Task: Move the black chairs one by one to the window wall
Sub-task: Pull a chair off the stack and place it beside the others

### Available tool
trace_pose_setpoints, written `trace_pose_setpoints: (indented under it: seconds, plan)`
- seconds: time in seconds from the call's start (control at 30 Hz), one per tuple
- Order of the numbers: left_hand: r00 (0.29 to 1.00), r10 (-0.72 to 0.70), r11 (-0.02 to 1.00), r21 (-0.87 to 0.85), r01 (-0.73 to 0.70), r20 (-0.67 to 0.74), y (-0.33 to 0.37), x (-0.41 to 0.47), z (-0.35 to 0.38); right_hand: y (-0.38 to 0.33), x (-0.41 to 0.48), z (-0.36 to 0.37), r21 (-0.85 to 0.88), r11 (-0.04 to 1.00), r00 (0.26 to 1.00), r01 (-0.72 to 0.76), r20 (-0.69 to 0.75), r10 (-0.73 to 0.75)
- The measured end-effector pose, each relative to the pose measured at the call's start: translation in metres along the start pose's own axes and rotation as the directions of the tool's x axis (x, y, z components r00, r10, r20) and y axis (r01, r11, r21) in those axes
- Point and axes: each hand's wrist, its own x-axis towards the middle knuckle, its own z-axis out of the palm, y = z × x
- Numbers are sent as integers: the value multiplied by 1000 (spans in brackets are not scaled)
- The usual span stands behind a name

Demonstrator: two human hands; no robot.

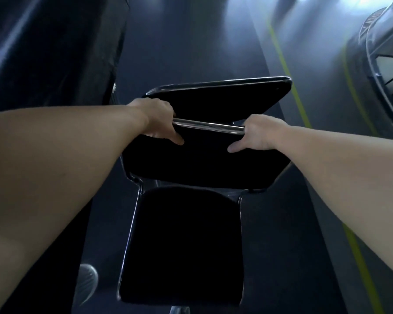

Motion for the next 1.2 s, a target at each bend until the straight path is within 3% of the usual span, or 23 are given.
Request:
trace_pose_setpoints:
  seconds: [0.47,0.97,1.2]
  plan:
    - [996,-90,995,-46,90,10,12,-45,20,-7,-37,20,26,1000,999,5,-42,-4]
    - [981,-191,972,-141,186,-28,65,-186,101,2,-153,102,-14,995,991,103,-81,-104]
    - [982,-187,972,-149,181,-28,92,-238,125,7,-208,135,-19,998,993,53,-100,-54]
